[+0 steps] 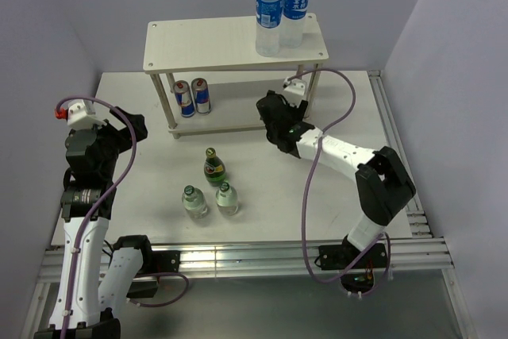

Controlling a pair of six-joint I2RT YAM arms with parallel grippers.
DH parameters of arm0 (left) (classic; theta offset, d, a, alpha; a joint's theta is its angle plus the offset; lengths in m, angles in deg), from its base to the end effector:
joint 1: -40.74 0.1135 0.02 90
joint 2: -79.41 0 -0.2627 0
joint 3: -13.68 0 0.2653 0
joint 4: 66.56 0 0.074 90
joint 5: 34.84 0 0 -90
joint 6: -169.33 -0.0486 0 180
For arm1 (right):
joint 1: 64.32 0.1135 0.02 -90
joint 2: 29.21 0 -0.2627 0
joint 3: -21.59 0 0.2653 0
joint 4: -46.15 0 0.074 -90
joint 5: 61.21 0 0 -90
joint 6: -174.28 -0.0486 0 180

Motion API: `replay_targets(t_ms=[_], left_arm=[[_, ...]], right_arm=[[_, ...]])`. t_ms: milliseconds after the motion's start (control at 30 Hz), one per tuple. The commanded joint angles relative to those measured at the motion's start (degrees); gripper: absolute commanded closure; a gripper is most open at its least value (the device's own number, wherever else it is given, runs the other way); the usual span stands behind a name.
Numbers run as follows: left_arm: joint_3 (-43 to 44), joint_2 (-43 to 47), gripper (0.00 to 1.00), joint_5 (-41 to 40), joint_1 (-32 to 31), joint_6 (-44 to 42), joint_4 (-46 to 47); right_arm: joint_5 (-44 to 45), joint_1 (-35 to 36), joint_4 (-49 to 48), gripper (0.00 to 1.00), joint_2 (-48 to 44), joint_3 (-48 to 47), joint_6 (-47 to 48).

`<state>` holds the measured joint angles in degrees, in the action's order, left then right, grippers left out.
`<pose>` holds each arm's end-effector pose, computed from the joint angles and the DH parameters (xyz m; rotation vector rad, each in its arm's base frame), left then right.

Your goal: Place and organize the beverage onto the shelf

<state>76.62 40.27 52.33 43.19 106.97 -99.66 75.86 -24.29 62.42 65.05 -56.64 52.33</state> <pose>0.1797 0.0101 0.3666 -0.4871 1.6716 -0.2805 0.3177 0.2204 0.2450 0.3192 1.9173 -0.0542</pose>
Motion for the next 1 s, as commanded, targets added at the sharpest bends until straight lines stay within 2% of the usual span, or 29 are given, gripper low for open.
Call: replay_targets(t_ms=[0,233,900,933,967], left_arm=[[0.41,0.55,0.01,0.72,0.35,-1.27,1.05],[0.41,0.64,0.01,0.37,0.35,-1.36,0.96],[0.41,0.64,0.01,0.37,0.35,-1.45,0.96],[0.41,0.73,0.01,0.28,0.35,-1.45,0.87],[0.41,0.81,0.01,0.19,0.35,-1.45,0.96]], right_arm=[[1.01,-2.32,-7.78,1.0,0.91,-7.51,2.32],[-2.15,-5.66,-7.42,1.0,6.46,-13.05,1.54],[-4.62,-9.88,-6.72,1.0,16.75,-19.99,1.8],[-4.88,-9.97,-6.37,0.97,17.27,-20.17,1.8],[-5.06,-9.97,-6.19,0.88,17.45,-20.35,1.97]])
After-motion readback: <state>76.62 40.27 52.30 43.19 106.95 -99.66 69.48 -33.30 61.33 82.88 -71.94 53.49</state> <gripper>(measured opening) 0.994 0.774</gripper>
